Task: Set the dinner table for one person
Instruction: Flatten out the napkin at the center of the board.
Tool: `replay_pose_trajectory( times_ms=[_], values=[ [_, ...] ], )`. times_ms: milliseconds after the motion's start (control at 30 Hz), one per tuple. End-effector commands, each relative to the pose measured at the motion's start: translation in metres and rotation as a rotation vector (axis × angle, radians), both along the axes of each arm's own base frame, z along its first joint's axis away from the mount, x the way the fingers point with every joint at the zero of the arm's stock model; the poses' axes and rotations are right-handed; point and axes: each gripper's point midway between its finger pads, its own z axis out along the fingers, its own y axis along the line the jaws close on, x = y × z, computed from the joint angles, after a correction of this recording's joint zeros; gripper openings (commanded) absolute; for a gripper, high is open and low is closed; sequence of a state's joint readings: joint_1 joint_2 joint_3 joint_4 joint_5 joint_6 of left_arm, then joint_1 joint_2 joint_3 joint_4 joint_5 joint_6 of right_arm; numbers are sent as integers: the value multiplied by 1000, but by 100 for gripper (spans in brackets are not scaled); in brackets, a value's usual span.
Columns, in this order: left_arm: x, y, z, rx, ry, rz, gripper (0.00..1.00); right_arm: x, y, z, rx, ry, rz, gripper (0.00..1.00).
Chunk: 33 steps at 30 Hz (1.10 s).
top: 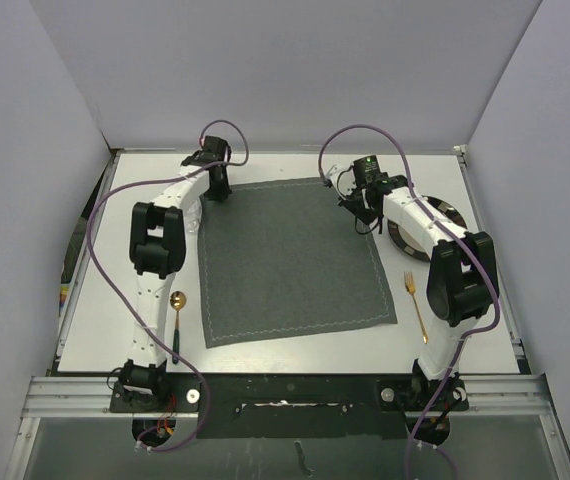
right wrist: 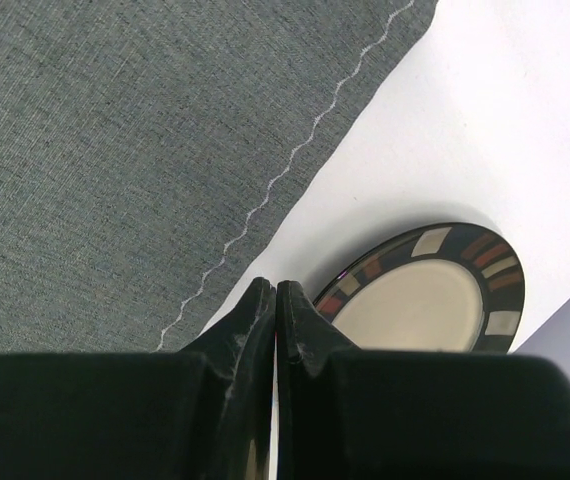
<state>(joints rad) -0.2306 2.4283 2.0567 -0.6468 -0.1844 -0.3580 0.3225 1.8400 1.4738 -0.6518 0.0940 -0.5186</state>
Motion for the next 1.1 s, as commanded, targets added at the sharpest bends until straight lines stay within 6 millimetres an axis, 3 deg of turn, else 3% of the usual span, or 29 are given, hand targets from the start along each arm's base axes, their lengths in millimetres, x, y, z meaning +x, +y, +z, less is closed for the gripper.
replay_pose_trajectory(
  times_ms=[0, 233, 467, 633, 733, 1067],
  values=[
    [12, -14, -19, -9, 26, -59, 7, 9, 5, 19, 13, -82, 19, 0],
    [26, -51, -22, -28, -11, -145, 7, 12, 14, 0, 51, -56, 9, 0],
    [25, -79, -31, -32, -9, -214, 7, 42, 17, 1, 48, -125, -11, 0],
    [21, -76, -26, -21, -3, -217, 7, 77, 28, -5, 54, -170, -3, 0],
    [16, -65, -18, 7, -8, -206, 7, 95, 33, 1, 66, -186, -7, 0],
    [5, -44, 2, 25, -23, -181, 7, 96, 35, -2, 73, -178, 0, 0]
  ],
)
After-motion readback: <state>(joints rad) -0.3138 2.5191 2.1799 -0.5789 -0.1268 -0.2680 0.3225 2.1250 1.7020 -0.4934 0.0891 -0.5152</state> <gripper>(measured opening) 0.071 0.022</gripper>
